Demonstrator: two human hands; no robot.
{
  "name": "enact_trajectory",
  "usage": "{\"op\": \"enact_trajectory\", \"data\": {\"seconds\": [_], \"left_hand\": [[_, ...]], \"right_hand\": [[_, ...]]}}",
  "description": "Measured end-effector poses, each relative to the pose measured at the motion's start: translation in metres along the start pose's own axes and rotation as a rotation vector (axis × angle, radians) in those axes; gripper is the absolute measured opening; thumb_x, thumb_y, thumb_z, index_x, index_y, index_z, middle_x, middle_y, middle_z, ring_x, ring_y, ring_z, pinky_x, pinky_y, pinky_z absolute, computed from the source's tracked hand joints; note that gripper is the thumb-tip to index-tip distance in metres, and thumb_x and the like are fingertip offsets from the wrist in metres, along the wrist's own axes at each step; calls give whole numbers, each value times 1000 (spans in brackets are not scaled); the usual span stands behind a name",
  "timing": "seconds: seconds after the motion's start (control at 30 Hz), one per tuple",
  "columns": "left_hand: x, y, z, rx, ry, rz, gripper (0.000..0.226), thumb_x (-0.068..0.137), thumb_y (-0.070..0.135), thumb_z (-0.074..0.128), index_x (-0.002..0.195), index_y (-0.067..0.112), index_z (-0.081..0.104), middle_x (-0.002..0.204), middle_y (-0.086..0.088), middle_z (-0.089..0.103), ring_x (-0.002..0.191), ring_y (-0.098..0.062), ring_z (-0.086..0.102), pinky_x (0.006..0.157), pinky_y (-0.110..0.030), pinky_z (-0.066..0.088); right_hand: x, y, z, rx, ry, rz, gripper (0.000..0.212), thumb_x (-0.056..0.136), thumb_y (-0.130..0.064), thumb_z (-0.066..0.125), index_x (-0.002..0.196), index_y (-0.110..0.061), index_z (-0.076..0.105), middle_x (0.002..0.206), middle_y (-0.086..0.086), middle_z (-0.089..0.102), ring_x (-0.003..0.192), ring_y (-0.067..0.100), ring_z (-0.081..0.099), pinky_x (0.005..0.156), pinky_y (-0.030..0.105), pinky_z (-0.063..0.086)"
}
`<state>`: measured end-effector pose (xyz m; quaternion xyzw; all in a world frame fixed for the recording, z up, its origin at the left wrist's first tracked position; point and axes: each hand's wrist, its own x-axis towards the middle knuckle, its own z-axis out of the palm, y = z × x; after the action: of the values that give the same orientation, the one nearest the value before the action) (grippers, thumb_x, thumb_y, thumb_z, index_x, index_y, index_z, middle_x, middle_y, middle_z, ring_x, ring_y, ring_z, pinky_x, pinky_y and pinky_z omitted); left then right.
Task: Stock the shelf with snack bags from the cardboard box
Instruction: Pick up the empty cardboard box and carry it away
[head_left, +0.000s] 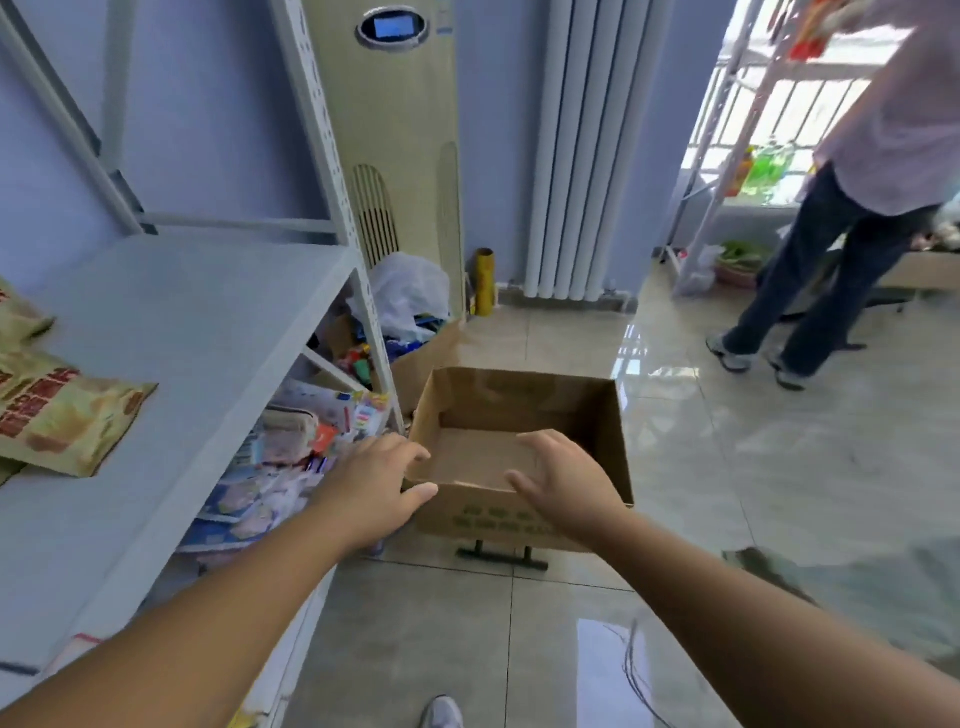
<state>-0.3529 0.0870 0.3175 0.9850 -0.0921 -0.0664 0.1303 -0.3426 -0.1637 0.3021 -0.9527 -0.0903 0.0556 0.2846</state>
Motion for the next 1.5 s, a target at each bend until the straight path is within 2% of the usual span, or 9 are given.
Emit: {"op": "enact_trajectory", "data": {"seconds": [0.17,0.43,0.57,0.67,0.77,0.93,1.2,1.4,1.5], "left_hand": [[73,-14,16,-148,-98,5,45,92,57,55,131,36,52,140,8,50,127,-15,48,100,-38,46],[154,-26,53,-256,-213,8,41,92,50,60,128,31,57,137,4,53,124,-17,51,100,-37,46],[183,-29,67,-293,-244,-39,40,91,51,60,127,32,57,137,4,52,121,-16,51,97,-37,47],[203,-28,73,-286,-256,-95,40,91,50,61,126,31,58,135,4,53,123,-16,51,99,-36,46],[223,-26,77,-287,-267,-158,39,91,48,62,125,31,58,134,4,54,120,-16,52,96,-35,46],[243,-33,95,-289,-275,-271,41,89,47,65,126,30,58,134,4,55,117,-16,55,95,-35,49],[258,-58,147,-244,-291,-484,79,83,41,75,148,24,35,147,-11,40,126,-30,53,100,-45,48],[275,-92,182,-151,-398,-525,84,82,42,77,150,21,32,153,-14,34,136,-35,43,108,-49,42],[285,-108,202,-137,-407,-545,89,81,40,78,152,20,29,156,-13,30,138,-35,40,110,-49,40]], "right_hand": [[30,30,-5,4,18,195,58,95,-48,61,145,-22,48,146,-4,52,130,13,53,105,31,47],[64,82,-1,184,114,524,58,94,-44,64,144,-16,52,143,2,58,129,20,55,105,35,46],[78,111,-3,218,95,658,56,90,-49,64,135,-15,60,130,2,65,117,20,61,97,35,49],[97,141,-5,240,60,687,59,84,-57,62,128,-18,64,123,0,69,108,18,64,94,39,53],[117,163,-9,280,39,710,56,90,-47,66,134,-13,60,129,3,66,115,21,62,94,33,49],[148,199,0,316,3,747,58,92,-42,67,138,-10,56,135,7,63,121,24,60,97,34,47],[173,243,31,230,-94,794,63,92,-38,68,143,-6,49,143,12,56,130,29,54,104,39,44],[191,275,66,168,-141,863,53,92,-24,69,138,-2,53,136,16,60,123,33,58,93,35,45],[199,289,86,147,-144,910,48,91,-18,70,133,-2,55,128,17,63,116,35,60,81,31,41]]}}
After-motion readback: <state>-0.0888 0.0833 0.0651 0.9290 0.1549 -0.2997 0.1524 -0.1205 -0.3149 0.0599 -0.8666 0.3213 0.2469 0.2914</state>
